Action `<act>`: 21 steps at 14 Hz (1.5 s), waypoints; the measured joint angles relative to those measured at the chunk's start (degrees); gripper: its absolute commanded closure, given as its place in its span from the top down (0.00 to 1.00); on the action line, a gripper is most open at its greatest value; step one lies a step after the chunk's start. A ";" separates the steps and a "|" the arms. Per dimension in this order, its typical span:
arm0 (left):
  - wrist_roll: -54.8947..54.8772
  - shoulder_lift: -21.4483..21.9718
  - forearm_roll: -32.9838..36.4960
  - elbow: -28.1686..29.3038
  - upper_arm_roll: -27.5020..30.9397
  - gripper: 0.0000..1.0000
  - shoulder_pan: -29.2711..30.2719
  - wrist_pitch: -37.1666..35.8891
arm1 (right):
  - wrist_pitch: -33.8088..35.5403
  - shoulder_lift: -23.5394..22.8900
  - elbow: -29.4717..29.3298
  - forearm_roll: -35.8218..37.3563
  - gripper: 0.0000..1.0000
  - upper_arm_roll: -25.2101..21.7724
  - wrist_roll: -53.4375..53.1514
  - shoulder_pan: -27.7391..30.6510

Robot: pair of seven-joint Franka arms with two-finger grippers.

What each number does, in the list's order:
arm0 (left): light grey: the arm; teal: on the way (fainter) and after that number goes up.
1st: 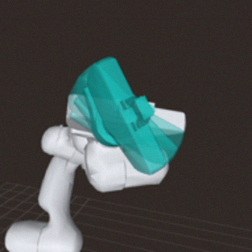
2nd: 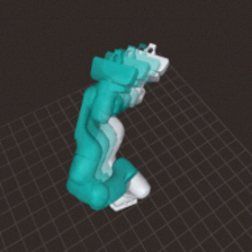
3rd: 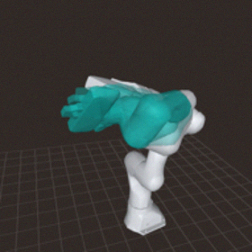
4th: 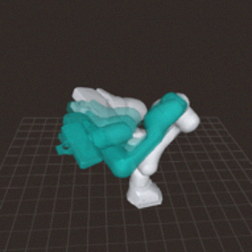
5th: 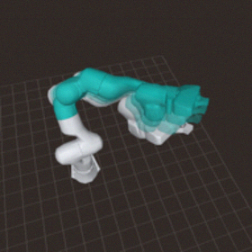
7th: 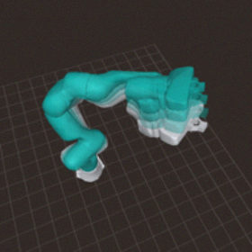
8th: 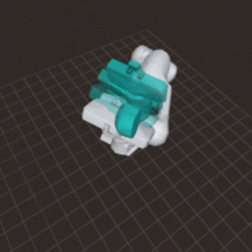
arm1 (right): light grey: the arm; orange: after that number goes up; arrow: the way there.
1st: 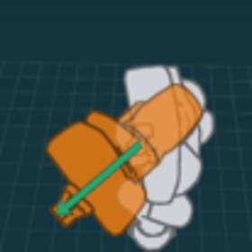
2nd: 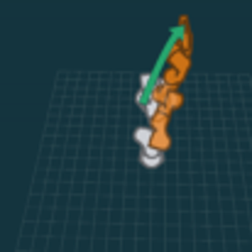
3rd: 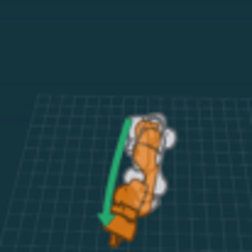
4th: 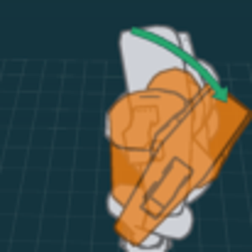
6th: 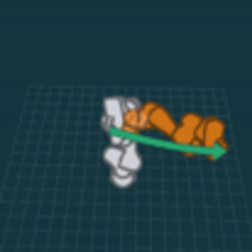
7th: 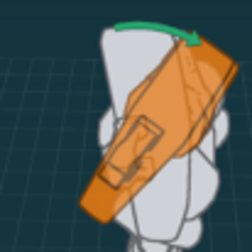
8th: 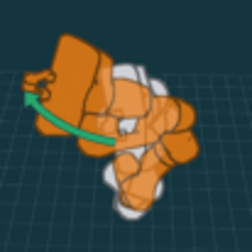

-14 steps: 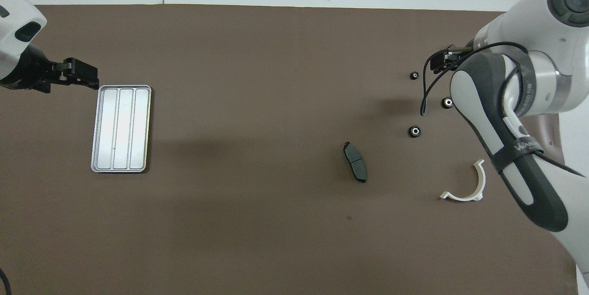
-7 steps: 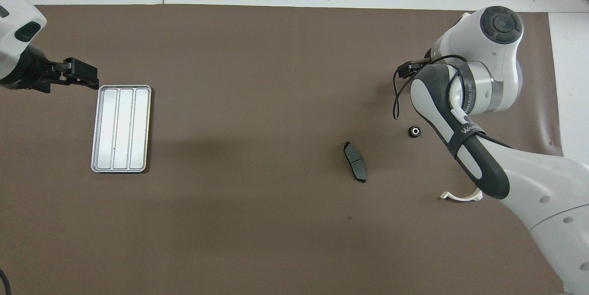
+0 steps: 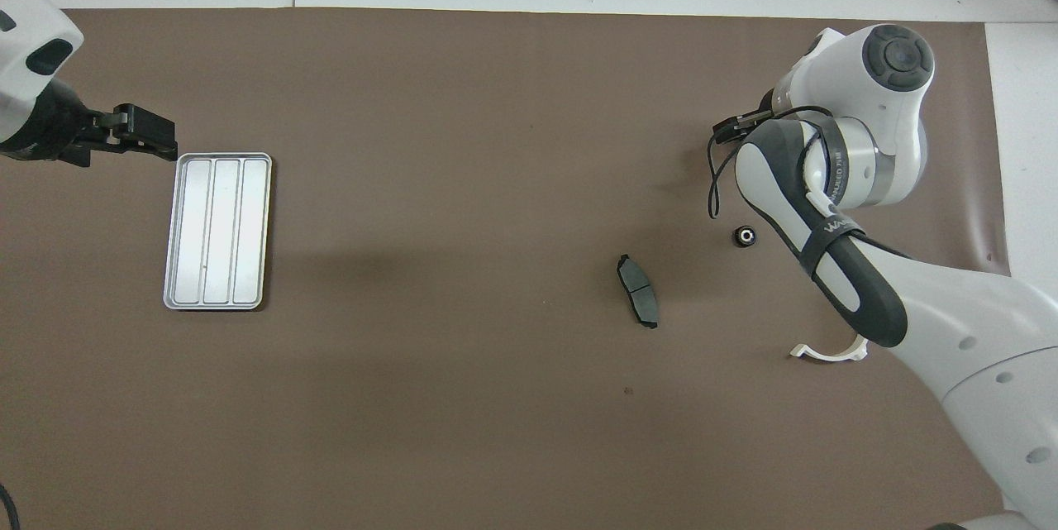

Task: Pick bearing gear from pile to tray
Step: 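Reach the right gripper down and grasp the farthest black bearing, then carry the bearing toward the table center and release it there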

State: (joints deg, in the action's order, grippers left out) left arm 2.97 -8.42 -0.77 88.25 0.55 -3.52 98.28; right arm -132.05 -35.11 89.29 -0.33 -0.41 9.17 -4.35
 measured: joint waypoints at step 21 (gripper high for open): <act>-0.01 0.00 0.00 0.00 -0.03 1.00 0.00 0.00 | -1.73 0.46 2.35 -0.49 0.00 -0.01 1.15 0.41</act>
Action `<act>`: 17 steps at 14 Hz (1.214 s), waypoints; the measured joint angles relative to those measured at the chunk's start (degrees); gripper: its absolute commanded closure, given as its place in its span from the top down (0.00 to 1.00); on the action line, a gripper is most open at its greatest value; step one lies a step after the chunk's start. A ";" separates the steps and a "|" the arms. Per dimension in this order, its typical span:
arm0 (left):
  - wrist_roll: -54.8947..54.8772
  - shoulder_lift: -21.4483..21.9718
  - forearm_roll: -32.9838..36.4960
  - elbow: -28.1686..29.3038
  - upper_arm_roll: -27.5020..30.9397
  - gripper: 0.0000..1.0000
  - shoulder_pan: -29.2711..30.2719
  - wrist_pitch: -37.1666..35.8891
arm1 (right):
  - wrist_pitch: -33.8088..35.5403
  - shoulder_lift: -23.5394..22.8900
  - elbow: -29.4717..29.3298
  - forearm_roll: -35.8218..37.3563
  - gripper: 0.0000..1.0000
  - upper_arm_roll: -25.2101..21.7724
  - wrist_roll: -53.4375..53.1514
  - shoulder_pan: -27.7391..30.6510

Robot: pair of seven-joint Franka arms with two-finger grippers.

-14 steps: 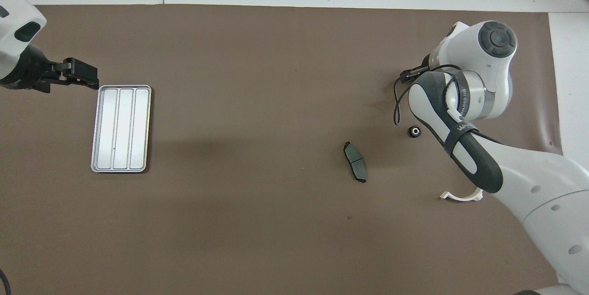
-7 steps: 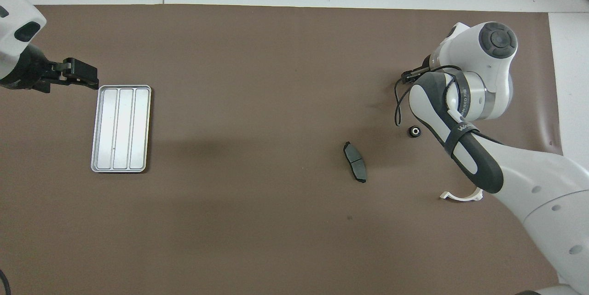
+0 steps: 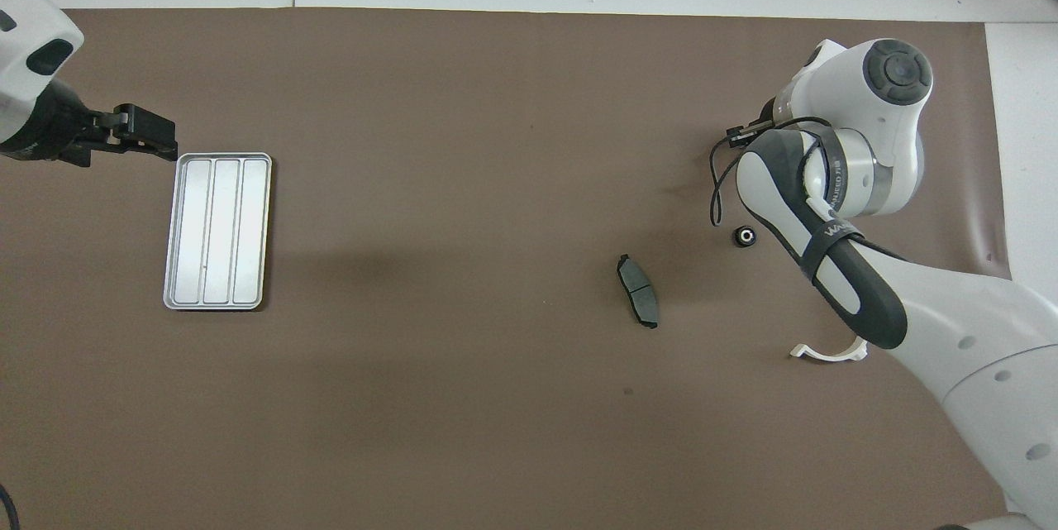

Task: Pick bearing gear from pile to tray
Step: 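Carry the bearing toward the table center and release it there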

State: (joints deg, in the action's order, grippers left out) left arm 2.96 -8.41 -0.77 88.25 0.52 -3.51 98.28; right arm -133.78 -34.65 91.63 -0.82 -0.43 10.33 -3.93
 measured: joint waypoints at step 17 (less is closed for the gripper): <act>0.00 0.31 0.00 0.01 -0.07 1.00 0.00 -0.07 | 10.52 5.73 -2.55 18.66 0.00 28.23 -72.35 -5.12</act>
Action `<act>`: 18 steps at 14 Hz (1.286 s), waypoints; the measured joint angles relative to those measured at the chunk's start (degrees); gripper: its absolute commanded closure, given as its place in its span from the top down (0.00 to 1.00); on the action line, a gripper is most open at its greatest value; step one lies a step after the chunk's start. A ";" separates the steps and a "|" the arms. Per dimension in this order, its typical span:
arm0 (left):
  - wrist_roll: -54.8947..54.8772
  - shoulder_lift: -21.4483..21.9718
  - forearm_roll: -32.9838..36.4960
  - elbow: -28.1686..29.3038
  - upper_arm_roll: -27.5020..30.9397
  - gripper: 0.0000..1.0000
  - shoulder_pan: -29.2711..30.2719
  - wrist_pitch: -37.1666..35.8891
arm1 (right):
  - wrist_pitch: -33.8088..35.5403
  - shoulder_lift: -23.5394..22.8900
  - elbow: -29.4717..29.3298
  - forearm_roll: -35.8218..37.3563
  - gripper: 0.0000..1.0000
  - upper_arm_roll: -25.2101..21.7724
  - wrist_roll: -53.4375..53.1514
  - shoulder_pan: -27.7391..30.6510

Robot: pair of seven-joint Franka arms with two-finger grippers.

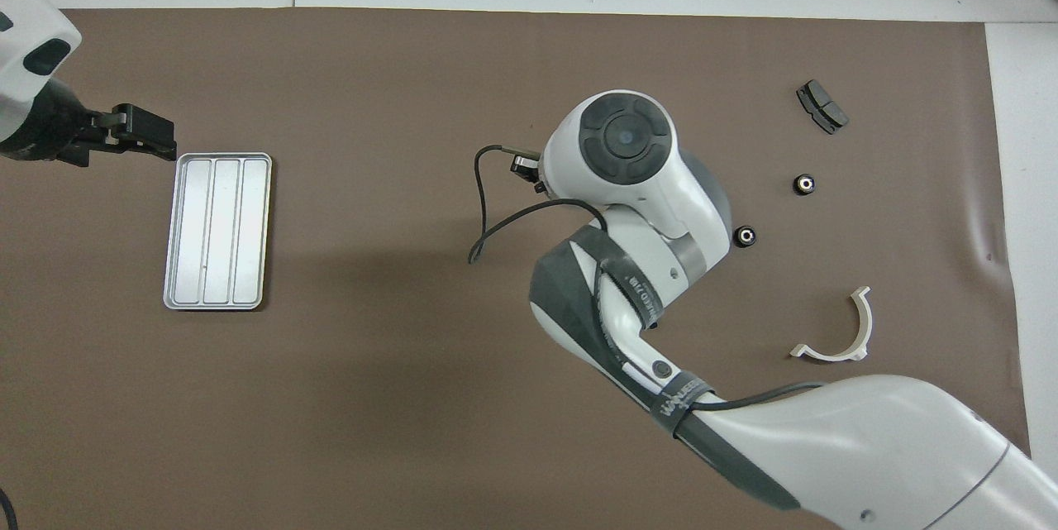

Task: Pick bearing gear from pile to tray
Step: 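Carry the bearing toward the table center and release it there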

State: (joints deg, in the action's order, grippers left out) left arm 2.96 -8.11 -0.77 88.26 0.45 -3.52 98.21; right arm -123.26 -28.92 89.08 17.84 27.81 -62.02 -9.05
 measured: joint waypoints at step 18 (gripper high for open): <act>0.40 0.68 -0.44 2.16 -1.13 1.00 -2.06 1.63 | -4.96 -6.15 2.09 14.34 1.00 4.27 -17.18 -2.34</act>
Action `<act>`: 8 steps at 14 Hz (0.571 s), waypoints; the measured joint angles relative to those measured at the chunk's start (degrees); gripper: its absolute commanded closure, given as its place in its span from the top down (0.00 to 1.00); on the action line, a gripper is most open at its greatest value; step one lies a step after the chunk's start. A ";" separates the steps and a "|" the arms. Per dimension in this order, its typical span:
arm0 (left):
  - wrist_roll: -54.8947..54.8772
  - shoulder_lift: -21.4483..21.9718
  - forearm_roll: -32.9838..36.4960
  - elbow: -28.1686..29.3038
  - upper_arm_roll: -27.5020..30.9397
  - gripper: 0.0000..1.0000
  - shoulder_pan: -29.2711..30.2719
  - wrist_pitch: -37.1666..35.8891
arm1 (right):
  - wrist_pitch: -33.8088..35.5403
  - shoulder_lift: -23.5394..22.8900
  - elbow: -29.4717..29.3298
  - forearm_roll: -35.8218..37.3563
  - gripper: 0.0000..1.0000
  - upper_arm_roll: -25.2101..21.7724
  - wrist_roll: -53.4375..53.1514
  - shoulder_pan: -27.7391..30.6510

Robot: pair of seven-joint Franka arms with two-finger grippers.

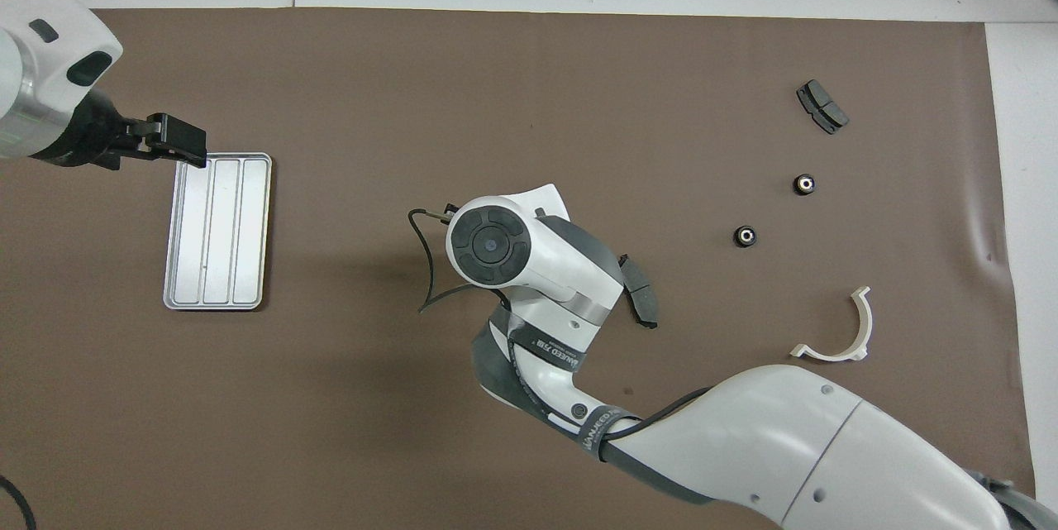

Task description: Pick bearing gear from pile to tray

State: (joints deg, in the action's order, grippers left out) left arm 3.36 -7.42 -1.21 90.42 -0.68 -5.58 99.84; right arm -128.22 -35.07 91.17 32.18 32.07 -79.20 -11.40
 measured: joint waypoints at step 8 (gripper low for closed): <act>11.27 -5.27 -0.69 1.14 -0.24 1.00 -9.79 8.08 | 9.35 13.74 0.31 -14.25 1.00 -13.64 38.52 5.32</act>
State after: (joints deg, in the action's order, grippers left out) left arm 14.63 -12.69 -1.90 91.56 -0.92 -15.37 107.92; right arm -118.87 -21.33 91.48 17.93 18.43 -40.68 -6.08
